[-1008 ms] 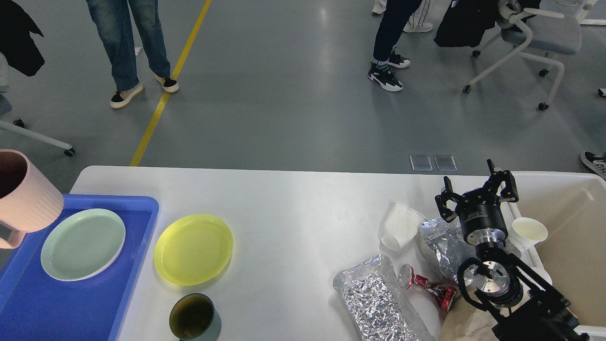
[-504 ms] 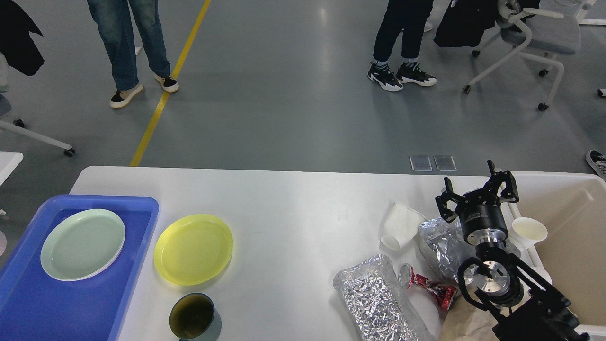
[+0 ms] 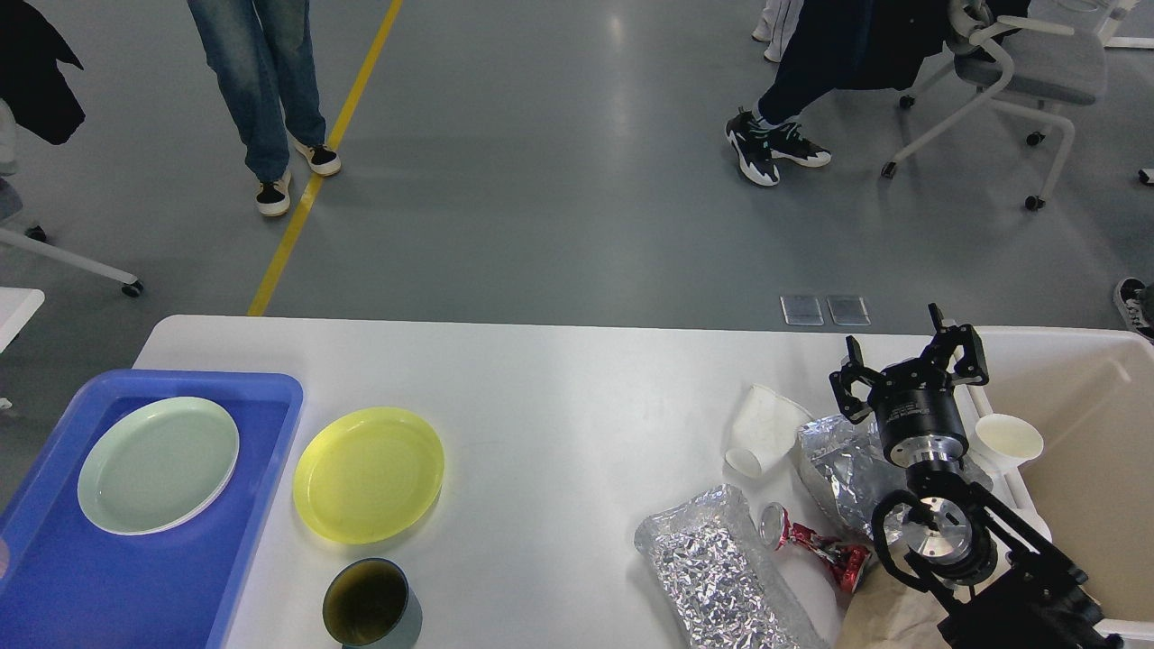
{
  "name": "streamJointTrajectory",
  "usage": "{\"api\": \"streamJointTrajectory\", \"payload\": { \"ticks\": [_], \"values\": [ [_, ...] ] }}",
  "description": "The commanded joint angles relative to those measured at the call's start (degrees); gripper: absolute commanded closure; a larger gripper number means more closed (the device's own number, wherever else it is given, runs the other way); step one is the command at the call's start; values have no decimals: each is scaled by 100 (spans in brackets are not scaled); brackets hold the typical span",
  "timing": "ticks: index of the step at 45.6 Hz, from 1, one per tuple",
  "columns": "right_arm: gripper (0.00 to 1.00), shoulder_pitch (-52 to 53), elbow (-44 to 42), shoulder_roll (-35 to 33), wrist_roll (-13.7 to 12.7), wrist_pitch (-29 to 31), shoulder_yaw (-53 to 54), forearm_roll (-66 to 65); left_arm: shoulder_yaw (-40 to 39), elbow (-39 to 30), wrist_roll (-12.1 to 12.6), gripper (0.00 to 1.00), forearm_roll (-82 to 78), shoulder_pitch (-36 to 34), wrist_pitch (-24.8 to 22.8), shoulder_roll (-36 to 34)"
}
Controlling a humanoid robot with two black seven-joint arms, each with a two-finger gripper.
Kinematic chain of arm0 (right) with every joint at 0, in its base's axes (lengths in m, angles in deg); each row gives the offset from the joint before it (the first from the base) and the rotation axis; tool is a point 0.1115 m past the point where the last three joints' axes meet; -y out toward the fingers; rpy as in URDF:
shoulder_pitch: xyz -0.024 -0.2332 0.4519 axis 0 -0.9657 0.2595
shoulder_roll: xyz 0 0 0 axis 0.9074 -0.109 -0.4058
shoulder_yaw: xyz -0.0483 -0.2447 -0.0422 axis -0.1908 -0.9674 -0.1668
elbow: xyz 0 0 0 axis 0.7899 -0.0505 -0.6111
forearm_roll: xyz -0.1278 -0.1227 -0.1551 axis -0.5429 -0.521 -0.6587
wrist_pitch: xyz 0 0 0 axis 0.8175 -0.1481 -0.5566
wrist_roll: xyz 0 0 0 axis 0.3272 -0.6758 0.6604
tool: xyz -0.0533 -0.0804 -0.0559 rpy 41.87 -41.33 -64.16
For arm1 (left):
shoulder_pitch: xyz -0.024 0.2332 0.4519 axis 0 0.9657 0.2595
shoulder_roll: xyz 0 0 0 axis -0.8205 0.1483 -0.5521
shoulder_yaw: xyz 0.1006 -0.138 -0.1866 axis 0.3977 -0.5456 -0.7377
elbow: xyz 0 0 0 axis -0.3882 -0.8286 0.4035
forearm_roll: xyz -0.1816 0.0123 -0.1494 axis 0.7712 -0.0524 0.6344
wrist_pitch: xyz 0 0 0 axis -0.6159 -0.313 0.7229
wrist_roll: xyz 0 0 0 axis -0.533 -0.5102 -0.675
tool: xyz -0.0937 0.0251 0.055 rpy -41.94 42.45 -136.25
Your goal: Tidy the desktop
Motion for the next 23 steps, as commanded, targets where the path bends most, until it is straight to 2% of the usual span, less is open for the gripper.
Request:
{"api": "streamJointTrajectory", "payload": {
  "ticks": [1,9,18,23],
  "values": [
    [0,-1,0,0,1,0,-4,0,-303,-2,-2,98,0,327,32,11],
    [0,-1,0,0,1,0,-4,0,-496,16,-2,97,0,503,163,11],
    [0,-1,0,0,1,0,-5,0,-663,16,-2,91,-17,652,181,20],
    [0,-1,0,0,-8,0,-4,0,-760,16,-10,76,0,670,199,20]
  ]
}}
